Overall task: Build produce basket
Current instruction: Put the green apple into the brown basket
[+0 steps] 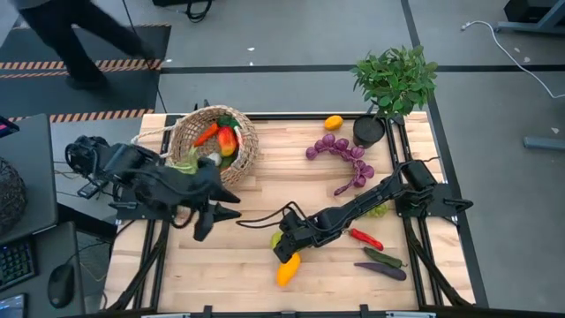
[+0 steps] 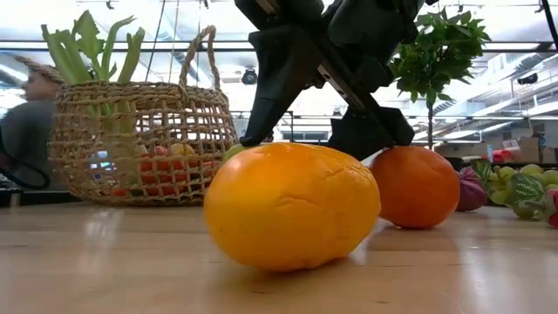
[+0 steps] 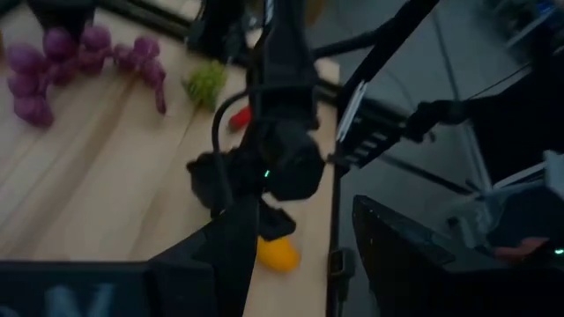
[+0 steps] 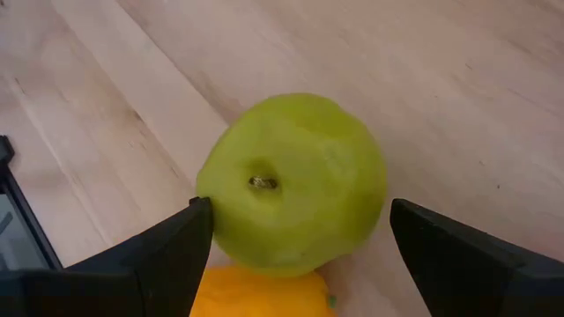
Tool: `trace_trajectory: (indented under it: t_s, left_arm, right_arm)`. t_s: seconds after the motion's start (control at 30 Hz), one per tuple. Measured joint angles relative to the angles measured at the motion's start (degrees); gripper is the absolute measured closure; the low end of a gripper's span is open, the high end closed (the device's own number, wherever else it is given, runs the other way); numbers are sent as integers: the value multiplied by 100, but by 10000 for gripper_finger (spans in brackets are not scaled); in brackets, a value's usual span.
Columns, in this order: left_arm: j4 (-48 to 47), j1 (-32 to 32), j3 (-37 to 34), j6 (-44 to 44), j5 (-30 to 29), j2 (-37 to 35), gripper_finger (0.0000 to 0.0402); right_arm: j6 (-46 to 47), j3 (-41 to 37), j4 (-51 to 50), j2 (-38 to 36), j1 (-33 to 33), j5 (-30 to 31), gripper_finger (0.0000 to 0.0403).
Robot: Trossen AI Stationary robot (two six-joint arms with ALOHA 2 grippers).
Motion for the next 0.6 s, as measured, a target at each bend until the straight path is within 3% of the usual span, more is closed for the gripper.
trace_trajectory:
  t_s: [0.6]
  left_arm:
    - [-259,-90,-1,-309,326,666,216]
  right_arm:
    - [-333,13,525,50,-36,18,55]
